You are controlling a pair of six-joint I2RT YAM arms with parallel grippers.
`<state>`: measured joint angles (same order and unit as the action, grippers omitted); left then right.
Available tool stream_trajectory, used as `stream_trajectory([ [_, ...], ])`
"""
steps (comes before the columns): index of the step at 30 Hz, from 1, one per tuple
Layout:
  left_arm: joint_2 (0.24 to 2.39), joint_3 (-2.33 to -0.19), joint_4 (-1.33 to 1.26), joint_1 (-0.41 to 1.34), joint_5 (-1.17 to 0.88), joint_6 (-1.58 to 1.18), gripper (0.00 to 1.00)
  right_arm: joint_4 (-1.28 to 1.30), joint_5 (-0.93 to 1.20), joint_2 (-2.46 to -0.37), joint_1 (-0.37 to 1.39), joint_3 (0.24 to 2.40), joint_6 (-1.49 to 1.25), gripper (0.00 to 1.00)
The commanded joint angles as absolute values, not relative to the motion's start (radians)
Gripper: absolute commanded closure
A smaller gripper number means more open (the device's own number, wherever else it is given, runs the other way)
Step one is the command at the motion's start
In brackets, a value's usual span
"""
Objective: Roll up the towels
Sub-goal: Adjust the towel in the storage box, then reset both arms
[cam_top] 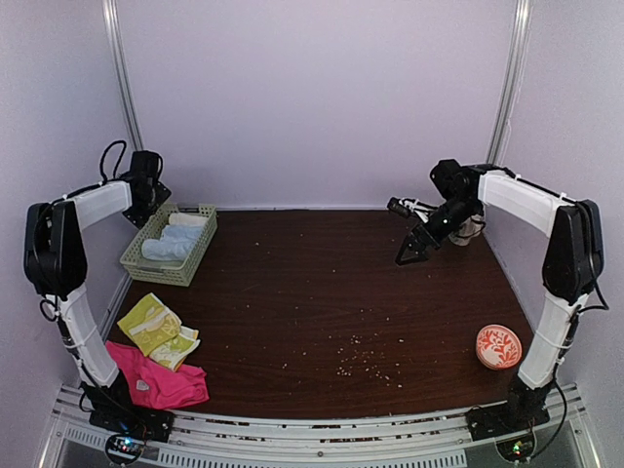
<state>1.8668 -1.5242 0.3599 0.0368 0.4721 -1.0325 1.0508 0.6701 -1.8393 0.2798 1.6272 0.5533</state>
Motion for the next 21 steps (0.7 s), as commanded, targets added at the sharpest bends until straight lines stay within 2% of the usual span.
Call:
stream_trajectory([
  [1, 1.761, -1.490, 0.270, 0.069, 0.515, -0.794, 0.15, 1.002, 0.658, -1.782, 0.263, 1.680, 0.509, 0.00],
  [5, 1.644, -1.409, 0.154, 0.126, 0.518, -0.594, 0.17, 0.959, 0.631, -1.734, 0.249, 1.678, 0.479, 0.00],
  [9, 1.519, -1.309, 0.044, 0.139, 0.386, -0.424, 0.18, 0.860, 0.531, -1.670, 0.221, 1.681, 0.390, 0.00],
  [14, 1.388, -1.215, -0.016, 0.141, 0.134, -0.219, 0.32, 0.707, 0.397, -1.579, 0.168, 1.668, 0.266, 0.00],
  [21, 1.352, -1.265, 0.272, 0.144, 0.266, -0.286, 0.33, 0.651, 0.419, -1.507, 0.134, 1.589, 0.204, 0.00],
])
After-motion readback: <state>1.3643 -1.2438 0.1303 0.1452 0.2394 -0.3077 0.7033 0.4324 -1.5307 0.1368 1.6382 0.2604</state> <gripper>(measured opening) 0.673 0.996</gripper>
